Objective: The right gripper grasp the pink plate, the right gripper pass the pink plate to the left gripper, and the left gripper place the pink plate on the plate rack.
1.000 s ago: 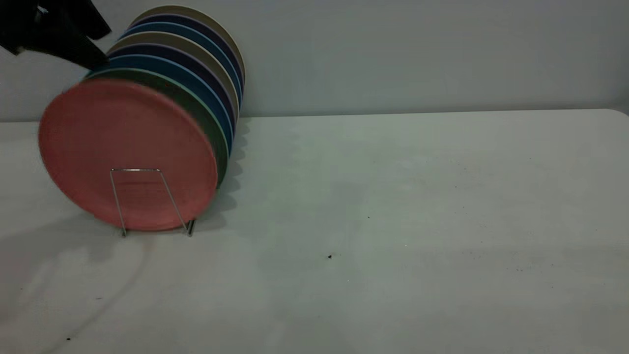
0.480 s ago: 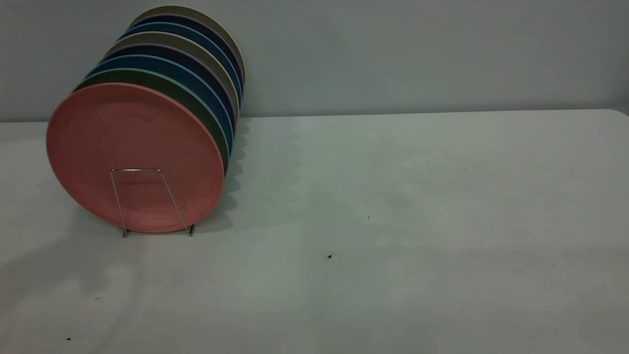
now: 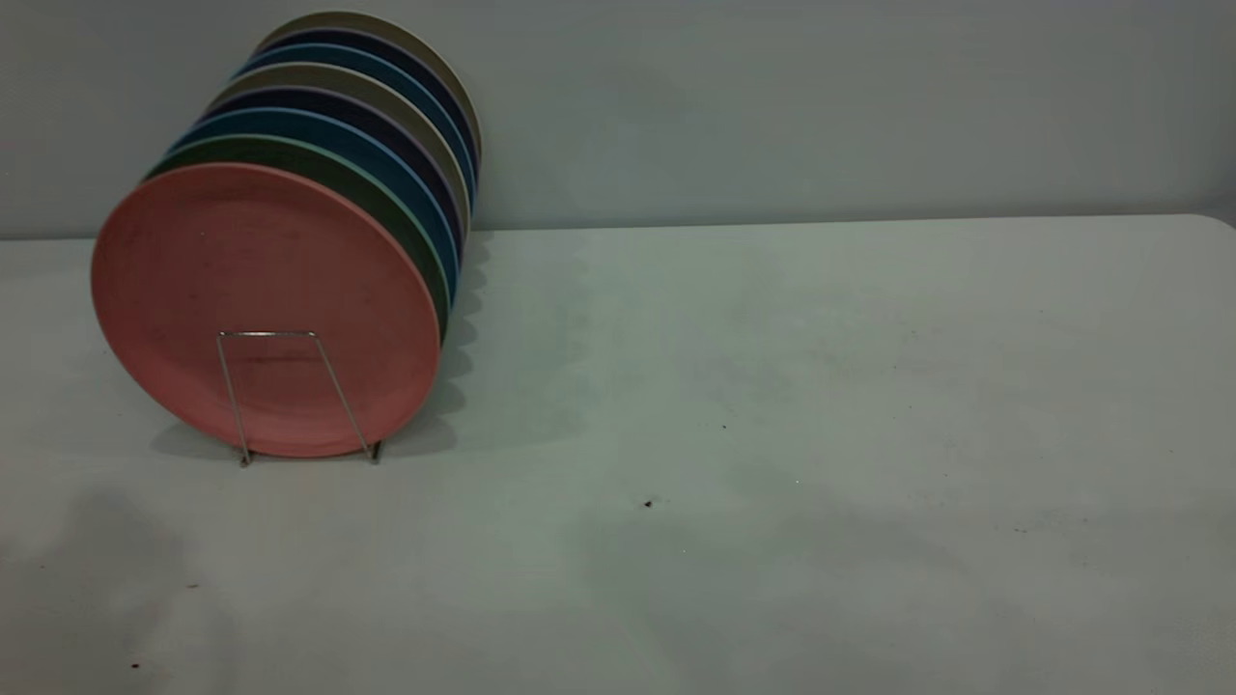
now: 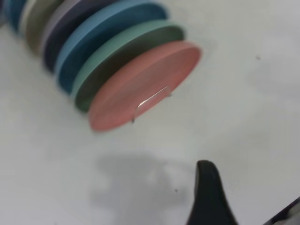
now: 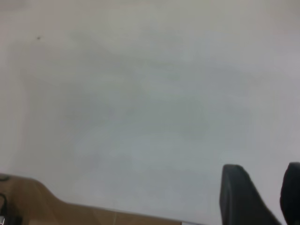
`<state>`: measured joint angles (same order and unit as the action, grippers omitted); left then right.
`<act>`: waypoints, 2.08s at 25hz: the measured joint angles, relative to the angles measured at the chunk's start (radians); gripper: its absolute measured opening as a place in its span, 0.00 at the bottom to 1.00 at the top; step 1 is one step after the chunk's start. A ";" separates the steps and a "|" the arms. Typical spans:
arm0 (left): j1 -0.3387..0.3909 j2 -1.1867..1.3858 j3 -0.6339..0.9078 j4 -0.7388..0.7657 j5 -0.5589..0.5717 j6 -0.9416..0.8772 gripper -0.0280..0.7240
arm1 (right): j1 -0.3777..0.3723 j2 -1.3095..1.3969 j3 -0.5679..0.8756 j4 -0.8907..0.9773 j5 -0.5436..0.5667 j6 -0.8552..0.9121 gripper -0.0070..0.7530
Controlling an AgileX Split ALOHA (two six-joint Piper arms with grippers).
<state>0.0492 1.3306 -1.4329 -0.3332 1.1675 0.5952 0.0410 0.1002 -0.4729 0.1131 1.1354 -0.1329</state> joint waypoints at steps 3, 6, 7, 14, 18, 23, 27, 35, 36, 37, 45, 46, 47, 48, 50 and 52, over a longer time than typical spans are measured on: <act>0.000 -0.042 0.010 0.056 0.000 -0.125 0.72 | 0.028 -0.006 0.001 0.000 0.000 0.000 0.32; 0.000 -0.083 0.018 0.107 0.000 -0.207 0.72 | 0.049 -0.007 0.001 -0.001 0.000 0.000 0.32; 0.000 -0.099 0.019 0.118 0.000 -0.225 0.72 | 0.049 -0.007 0.001 -0.002 0.000 0.002 0.32; 0.000 -0.282 0.161 0.158 0.000 -0.292 0.69 | 0.050 -0.007 0.001 -0.011 0.000 0.025 0.42; 0.000 -0.427 0.368 0.165 0.000 -0.303 0.68 | 0.050 -0.007 0.001 -0.007 0.000 0.026 0.47; 0.000 -0.637 0.630 0.166 0.000 -0.327 0.68 | 0.050 -0.007 0.001 -0.003 0.000 0.026 0.47; 0.000 -0.791 0.780 0.168 -0.010 -0.348 0.68 | 0.050 -0.007 0.001 -0.003 0.000 0.026 0.48; 0.000 -0.968 0.942 0.207 -0.038 -0.415 0.68 | 0.050 -0.007 0.001 -0.003 0.000 0.027 0.46; 0.000 -0.978 0.944 0.222 -0.039 -0.425 0.68 | 0.050 -0.007 0.001 -0.003 0.000 0.027 0.46; 0.000 -0.988 0.944 0.232 -0.040 -0.430 0.68 | 0.050 -0.007 0.001 -0.003 0.000 0.027 0.45; 0.000 -1.008 0.944 0.244 -0.041 -0.434 0.68 | 0.017 -0.093 0.001 -0.002 0.001 0.027 0.37; 0.000 -1.008 0.944 0.244 -0.041 -0.434 0.68 | -0.002 -0.109 0.001 -0.002 0.002 0.027 0.36; 0.000 -1.008 0.944 0.244 -0.041 -0.434 0.68 | -0.019 -0.116 0.001 -0.002 0.005 0.027 0.35; -0.001 -1.008 0.944 0.244 -0.041 -0.434 0.68 | -0.029 -0.117 0.001 -0.002 0.006 0.027 0.33; -0.019 -1.019 0.944 0.244 -0.041 -0.434 0.68 | -0.036 -0.117 0.001 -0.002 0.006 0.027 0.32; -0.042 -1.037 0.944 0.243 -0.042 -0.434 0.68 | -0.033 -0.117 0.001 -0.003 0.006 0.027 0.32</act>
<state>0.0075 0.2939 -0.4892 -0.0907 1.1258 0.1612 0.0080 -0.0172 -0.4720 0.1097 1.1411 -0.1061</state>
